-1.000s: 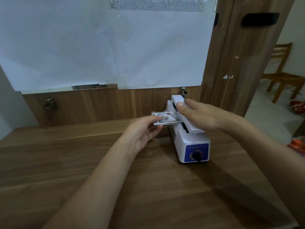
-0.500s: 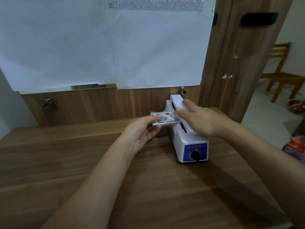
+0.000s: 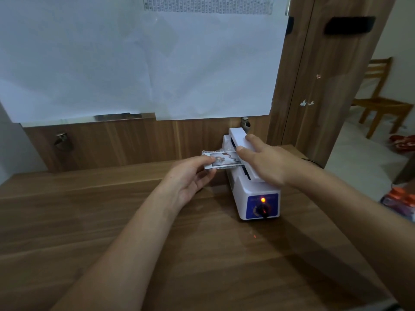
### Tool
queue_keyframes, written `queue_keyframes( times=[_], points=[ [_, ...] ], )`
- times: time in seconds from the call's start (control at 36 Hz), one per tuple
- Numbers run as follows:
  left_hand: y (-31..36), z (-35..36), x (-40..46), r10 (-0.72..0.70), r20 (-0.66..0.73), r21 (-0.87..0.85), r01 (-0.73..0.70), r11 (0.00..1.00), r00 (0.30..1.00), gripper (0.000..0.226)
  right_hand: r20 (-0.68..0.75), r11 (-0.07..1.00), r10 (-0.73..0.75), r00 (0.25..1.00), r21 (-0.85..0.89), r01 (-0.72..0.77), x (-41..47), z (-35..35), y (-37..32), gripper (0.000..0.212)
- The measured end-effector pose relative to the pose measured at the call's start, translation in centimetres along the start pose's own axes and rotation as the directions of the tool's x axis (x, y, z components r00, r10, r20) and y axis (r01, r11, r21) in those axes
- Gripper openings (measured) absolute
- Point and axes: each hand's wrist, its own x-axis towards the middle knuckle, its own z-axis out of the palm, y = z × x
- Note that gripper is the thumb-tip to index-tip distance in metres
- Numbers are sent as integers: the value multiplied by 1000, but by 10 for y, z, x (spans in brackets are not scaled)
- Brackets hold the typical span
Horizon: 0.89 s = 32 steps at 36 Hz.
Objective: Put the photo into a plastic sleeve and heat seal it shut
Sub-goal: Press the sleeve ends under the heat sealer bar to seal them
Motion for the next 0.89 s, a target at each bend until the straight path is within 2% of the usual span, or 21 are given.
queue_keyframes(
  times=[0.36, 0.75, 0.89],
  points=[
    [0, 1, 1, 7, -2, -3, -7, 1000, 1000, 9, -9, 999, -9, 1000, 31, 9, 2, 3, 3, 66],
    [0, 2, -3, 7, -1, -8, -7, 1000, 1000, 11, -16, 999, -33, 999, -10, 33, 5, 5, 6, 67],
    [0, 3, -3, 9, -4, -8, -9, 1000, 1000, 7, -9, 995, -68, 998, -74, 67, 4, 3, 4, 64]
  ],
)
